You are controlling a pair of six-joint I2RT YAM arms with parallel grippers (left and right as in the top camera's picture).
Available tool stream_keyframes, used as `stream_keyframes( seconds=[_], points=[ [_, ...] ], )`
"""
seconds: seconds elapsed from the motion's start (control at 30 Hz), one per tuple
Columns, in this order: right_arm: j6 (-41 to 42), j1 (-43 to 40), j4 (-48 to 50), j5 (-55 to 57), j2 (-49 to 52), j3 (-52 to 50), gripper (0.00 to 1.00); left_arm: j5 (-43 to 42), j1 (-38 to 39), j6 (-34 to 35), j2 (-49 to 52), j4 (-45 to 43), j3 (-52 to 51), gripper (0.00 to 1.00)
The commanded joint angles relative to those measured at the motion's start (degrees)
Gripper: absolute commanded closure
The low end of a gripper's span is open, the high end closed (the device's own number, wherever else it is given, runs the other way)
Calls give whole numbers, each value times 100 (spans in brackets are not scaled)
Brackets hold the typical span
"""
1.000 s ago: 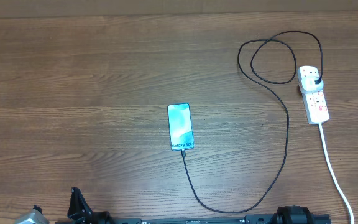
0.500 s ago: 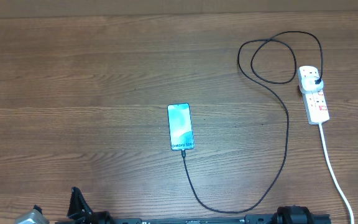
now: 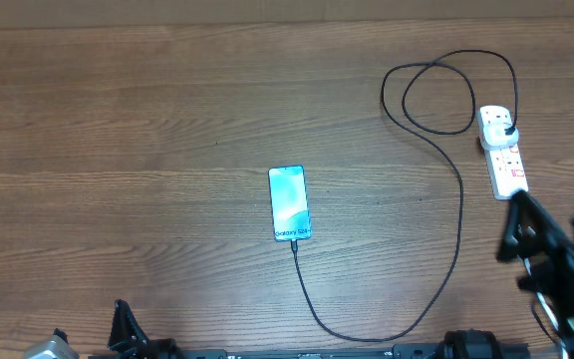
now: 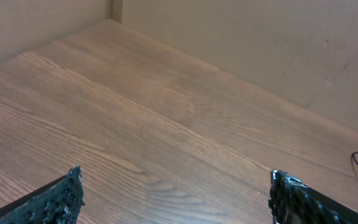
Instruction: Plug charger to phone and switch on socket
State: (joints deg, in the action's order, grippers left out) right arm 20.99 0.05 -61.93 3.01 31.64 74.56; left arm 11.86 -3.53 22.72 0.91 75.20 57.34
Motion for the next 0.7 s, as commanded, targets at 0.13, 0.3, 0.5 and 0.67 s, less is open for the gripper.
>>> stream_keyframes(
  seconds=[0.13,0.3,0.5,0.67],
  points=[
    [-48,15,1650,-382,-85,-1803,0,57,-39,61,-66,-20,17,0],
    [-50,-11,3034,-704,-446,-3117,0,57,-39,61,-66,-20,17,0],
    [-46,-455,4419,-1335,-1458,-4693,0,57,-39,61,-66,-20,17,0],
    [-50,-699,5233,-1572,-2275,-5685,0,57,-39,61,-66,-20,17,0]
  ],
)
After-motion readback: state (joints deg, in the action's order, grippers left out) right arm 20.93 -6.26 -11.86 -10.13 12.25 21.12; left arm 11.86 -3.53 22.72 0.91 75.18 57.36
